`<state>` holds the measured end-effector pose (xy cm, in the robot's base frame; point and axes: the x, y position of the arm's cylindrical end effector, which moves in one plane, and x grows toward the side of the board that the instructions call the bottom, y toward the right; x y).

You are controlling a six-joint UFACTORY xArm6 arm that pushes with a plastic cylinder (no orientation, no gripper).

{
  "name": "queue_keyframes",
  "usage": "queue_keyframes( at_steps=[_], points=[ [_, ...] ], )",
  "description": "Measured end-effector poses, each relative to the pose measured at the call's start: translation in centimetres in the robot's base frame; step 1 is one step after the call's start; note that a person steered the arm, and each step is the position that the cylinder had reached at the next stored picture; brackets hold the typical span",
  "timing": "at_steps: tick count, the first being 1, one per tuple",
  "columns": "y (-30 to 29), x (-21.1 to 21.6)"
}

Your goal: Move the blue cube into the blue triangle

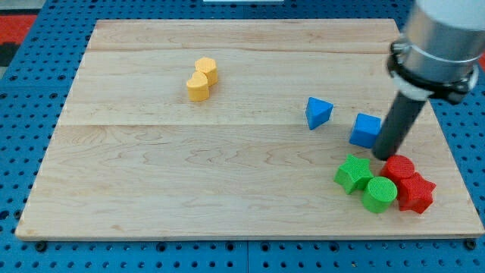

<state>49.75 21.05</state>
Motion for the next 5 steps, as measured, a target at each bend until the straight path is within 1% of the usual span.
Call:
queue_keyframes(
  at_steps=[1, 2, 3, 4, 5],
  points=[
    [-0.7, -0.8],
    [-7.7, -2.1],
    [-10.8, -4.6],
    [-11.8, -4.8],
    [-11.2, -5.1]
  ],
)
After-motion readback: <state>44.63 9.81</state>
